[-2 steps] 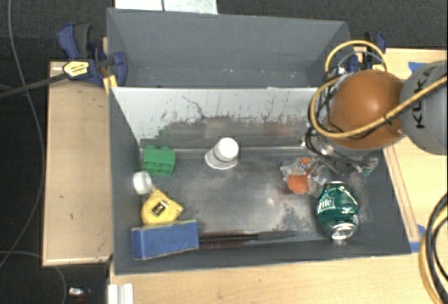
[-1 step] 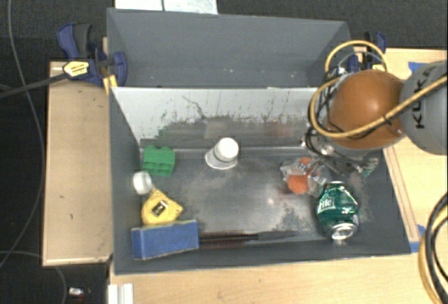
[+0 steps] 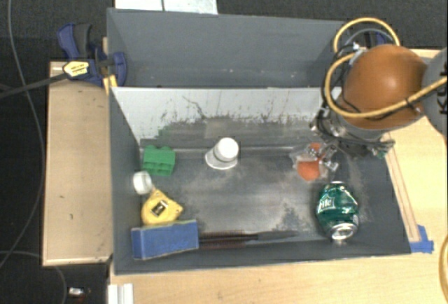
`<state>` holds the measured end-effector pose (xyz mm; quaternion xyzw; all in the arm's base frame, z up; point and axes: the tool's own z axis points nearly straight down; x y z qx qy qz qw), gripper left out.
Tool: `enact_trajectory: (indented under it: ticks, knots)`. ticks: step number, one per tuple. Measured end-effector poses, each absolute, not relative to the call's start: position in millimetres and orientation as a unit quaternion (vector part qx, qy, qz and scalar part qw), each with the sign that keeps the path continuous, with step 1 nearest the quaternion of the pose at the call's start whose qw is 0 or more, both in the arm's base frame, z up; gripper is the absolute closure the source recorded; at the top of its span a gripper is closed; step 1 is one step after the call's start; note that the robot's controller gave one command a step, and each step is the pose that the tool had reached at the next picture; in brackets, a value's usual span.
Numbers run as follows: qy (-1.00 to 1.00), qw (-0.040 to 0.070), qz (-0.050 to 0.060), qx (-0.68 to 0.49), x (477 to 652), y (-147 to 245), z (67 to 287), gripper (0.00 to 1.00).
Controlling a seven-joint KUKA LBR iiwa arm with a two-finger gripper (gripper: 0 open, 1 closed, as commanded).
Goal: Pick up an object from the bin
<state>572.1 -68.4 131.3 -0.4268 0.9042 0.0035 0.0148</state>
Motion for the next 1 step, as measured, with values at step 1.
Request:
enact_trajectory:
  ticks: [1]
  knots:
    - [0.911,0.014,0.005,-0.412,560.3,-73.7,205.9,1.00]
